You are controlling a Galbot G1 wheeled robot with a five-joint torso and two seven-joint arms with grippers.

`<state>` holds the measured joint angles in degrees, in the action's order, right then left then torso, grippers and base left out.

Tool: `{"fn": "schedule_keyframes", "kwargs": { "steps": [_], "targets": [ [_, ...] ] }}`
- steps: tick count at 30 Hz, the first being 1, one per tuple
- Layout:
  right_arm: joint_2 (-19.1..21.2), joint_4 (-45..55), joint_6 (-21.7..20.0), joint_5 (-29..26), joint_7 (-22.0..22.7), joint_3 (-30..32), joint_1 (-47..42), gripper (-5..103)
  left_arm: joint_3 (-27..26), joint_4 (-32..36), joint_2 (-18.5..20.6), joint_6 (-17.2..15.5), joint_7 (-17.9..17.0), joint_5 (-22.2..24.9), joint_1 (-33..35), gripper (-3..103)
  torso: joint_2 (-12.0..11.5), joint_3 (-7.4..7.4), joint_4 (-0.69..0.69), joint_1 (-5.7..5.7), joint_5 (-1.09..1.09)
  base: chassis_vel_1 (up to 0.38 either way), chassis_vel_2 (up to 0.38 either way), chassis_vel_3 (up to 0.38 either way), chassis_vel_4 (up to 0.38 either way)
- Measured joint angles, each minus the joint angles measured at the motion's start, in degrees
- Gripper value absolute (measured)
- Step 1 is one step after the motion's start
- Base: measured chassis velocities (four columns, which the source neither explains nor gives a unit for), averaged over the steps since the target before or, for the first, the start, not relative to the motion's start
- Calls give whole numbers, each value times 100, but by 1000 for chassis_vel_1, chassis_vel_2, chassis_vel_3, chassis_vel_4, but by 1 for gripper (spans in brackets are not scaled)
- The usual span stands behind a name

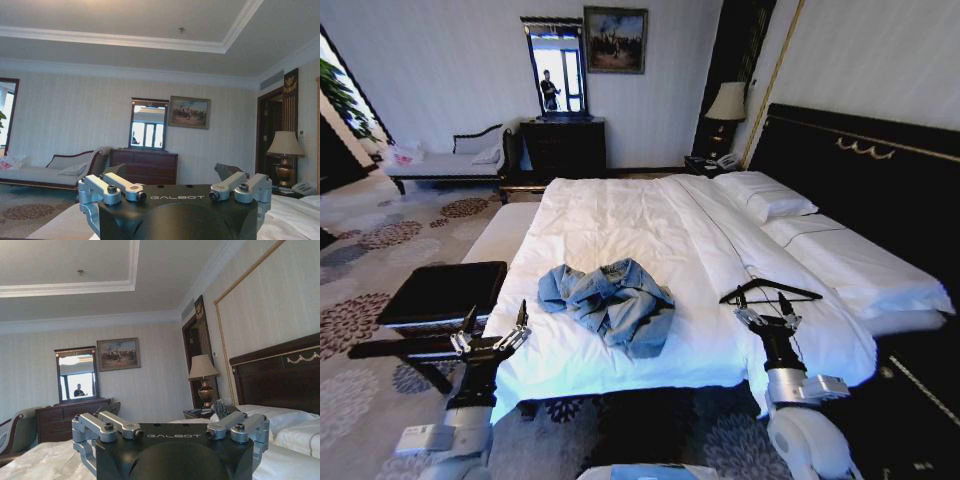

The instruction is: Pick up the clothes from the bed and hang them on the clothes hanger.

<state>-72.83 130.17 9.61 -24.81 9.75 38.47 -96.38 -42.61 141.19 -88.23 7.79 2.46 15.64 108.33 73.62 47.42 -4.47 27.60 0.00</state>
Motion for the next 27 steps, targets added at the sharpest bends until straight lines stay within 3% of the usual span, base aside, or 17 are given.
{"fn": "schedule_keyframes", "kwargs": {
  "steps": [19, 23, 24, 26, 27],
  "targets": [
    [-104, -17, 182, 63, -24, -18, -34, 100, -170, -225, 107, -42, -43, 62, -61, 100, -3, 2, 1, 7, 0, -143, 156, 152, -154],
    [-105, -68, 266, 195, -16, 4, -31, 100, -348, -365, 418, -644, -76, 699, -172, 100, 1, -2, 0, -6, 1, 0, 0, 0, 0],
    [-105, -68, 266, 195, -16, 4, -31, 100, -348, -365, 418, -644, -76, 699, -172, 100, 1, -2, 0, -6, 1, 0, 0, 0, 0],
    [-103, -98, 308, 240, -12, 6, -23, 100, -474, -671, 755, -1108, 108, 1390, -363, 100, 4, -2, 2, -8, -1, 22, -26, -16, 3],
    [-103, -98, 308, 240, -12, 6, -23, 100, -474, -671, 755, -1108, 108, 1390, -363, 100, 4, -2, 2, -8, -1, 0, 0, 0, 0]
  ]
}}
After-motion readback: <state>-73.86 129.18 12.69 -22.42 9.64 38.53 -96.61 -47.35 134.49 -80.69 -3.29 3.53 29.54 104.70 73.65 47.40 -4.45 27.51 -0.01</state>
